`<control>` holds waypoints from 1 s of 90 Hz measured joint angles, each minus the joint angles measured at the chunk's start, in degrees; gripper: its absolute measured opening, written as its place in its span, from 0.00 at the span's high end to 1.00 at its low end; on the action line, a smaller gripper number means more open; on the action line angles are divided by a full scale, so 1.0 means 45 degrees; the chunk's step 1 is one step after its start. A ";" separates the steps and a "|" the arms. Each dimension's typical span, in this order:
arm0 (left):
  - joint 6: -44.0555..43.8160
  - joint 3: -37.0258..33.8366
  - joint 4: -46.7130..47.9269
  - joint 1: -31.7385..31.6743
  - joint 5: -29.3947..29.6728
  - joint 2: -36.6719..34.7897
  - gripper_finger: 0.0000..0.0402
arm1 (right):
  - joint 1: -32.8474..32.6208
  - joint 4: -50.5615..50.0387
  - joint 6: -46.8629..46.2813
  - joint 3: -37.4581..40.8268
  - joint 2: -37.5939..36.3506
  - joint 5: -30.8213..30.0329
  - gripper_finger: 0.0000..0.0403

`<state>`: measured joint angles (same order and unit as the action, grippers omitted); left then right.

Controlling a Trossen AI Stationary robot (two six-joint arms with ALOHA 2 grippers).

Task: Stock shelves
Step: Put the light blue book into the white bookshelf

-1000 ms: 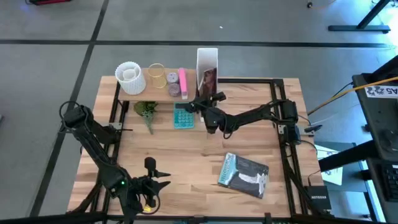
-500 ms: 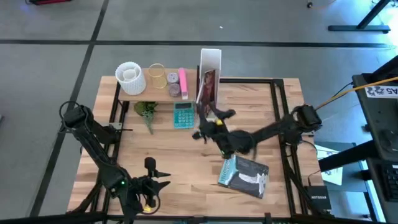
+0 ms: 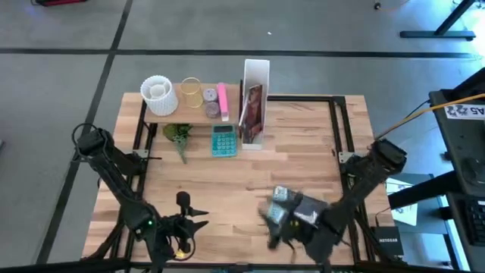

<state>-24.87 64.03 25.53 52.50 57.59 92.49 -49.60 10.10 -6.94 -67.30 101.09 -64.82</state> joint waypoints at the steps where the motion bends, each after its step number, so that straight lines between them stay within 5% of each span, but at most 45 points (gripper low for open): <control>1: 0.0019 0.0000 -0.0032 -0.0030 0.0002 0.0000 0.71 | -0.0022 -0.0250 -0.0540 0.0002 0.0006 0.0498 0.48; 12: 0.0682 0.0000 -0.0566 -0.0338 -0.0017 0.0000 0.71 | 0.0019 -0.2417 -0.4962 -0.0002 0.0182 0.5021 0.48; 29: 0.0948 0.0000 -0.1219 -0.1040 -0.0420 0.0068 0.71 | -0.0020 -0.6423 -0.7220 0.0003 0.0451 0.7514 0.48; 52: 0.0950 0.0000 -0.1170 -0.1632 -0.1693 0.0092 0.71 | -0.0054 -1.0961 -0.8236 0.0003 0.0631 0.8216 0.48; 90: 0.0860 0.0000 -0.1158 -0.1663 -0.1807 0.0092 0.71 | -0.0083 -1.0039 -0.9233 -0.0085 0.2640 0.8140 0.47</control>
<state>-20.99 64.03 20.32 45.01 49.46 92.90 -49.98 -35.07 -48.49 -67.68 112.97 -28.19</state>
